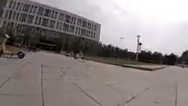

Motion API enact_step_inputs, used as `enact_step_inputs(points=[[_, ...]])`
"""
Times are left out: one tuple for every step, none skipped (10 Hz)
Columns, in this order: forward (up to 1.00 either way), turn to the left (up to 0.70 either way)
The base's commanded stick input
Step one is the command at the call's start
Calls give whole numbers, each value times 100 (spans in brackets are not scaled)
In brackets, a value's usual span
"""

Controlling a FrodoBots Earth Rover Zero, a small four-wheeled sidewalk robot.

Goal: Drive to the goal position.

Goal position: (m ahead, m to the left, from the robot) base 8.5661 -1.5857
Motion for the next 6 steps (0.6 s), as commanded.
enact_step_inputs(points=[[50, 0], [50, 0], [50, 0], [50, 0], [50, 0], [50, 0]])
